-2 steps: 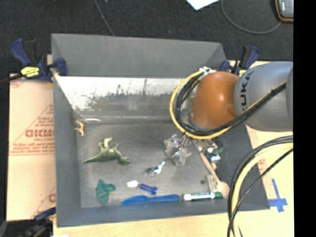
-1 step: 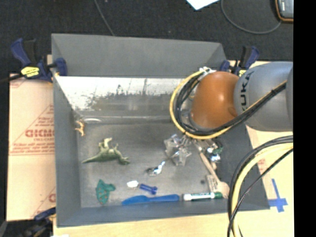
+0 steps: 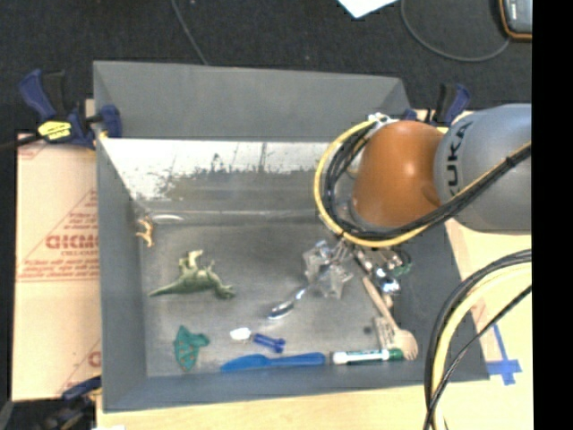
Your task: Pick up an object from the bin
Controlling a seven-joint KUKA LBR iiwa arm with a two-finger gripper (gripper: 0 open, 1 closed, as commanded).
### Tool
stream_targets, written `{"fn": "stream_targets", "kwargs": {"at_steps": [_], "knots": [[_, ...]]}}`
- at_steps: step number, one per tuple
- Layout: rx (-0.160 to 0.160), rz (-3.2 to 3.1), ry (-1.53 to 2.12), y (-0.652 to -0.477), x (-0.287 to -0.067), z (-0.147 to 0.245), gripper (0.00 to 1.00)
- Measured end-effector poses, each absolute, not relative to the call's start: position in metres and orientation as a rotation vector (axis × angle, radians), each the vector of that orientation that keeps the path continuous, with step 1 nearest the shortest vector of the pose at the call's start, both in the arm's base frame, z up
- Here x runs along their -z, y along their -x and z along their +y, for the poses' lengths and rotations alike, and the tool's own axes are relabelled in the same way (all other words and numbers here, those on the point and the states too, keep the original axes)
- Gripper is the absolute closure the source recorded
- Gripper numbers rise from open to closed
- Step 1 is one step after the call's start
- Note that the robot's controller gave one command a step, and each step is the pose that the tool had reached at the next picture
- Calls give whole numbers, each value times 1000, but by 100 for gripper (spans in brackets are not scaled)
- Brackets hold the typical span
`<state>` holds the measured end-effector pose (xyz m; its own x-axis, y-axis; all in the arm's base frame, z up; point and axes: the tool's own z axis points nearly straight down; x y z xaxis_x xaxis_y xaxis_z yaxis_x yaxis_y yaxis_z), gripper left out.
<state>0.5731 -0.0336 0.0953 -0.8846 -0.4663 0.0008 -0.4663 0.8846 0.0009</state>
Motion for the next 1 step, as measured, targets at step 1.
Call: {"fn": "stream_targets", "kwargs": {"at_steps": [1], "knots": [[-2, -3054, -752, -575, -144, -34, 100]]}}
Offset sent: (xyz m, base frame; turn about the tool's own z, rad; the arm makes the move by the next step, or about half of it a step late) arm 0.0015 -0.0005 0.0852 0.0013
